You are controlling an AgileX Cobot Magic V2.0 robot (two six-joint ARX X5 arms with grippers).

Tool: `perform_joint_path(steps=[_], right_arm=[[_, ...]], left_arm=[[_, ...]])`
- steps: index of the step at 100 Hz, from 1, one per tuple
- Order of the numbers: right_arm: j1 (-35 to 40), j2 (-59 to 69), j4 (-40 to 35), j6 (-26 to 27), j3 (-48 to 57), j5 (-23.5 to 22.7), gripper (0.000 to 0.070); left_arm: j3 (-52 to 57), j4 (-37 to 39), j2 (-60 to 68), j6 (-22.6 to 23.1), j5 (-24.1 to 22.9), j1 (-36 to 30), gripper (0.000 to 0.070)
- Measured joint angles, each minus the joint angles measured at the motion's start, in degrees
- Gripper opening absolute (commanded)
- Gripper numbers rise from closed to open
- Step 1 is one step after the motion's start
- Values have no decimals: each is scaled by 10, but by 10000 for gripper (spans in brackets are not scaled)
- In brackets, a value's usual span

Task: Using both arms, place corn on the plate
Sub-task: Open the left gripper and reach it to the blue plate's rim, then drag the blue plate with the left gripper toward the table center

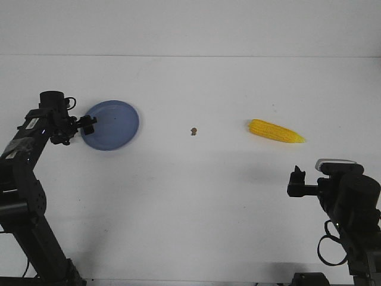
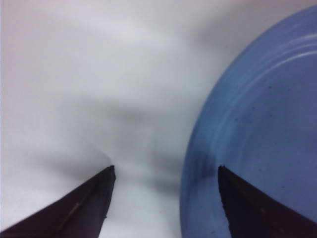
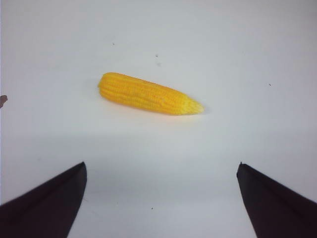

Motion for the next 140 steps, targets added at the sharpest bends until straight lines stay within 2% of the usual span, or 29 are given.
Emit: perform_joint_path(steps=[4, 5, 19, 30, 51, 58, 83, 104, 127, 140], right_arm=[[0, 0, 0, 0, 0, 0, 637], [0, 0, 0, 0, 0, 0, 637], [0, 0, 0, 0, 0, 0, 637], [0, 0, 0, 0, 0, 0, 637], [0, 0, 0, 0, 0, 0, 637], [0, 0, 0, 0, 0, 0, 637], [0, 0, 0, 0, 0, 0, 637], [0, 0, 0, 0, 0, 0, 637], [0, 0, 0, 0, 0, 0, 637], [0, 0, 0, 0, 0, 0, 637]], left_arm=[[0, 0, 0, 0, 0, 0, 25], [0, 0, 0, 0, 0, 0, 0], [2, 0, 0, -2, 16, -1, 8], [4, -1, 0, -2, 61, 5, 8], [2, -19, -32, -2, 222, 21, 9], [1, -20, -66, -2, 253, 20, 8], [-6, -67, -185, 0, 262, -16, 8], [-104, -81, -254, 11, 274, -93, 8], [-236, -5, -279, 10, 281, -197, 10], [-276, 22, -276, 9, 281, -246, 12]])
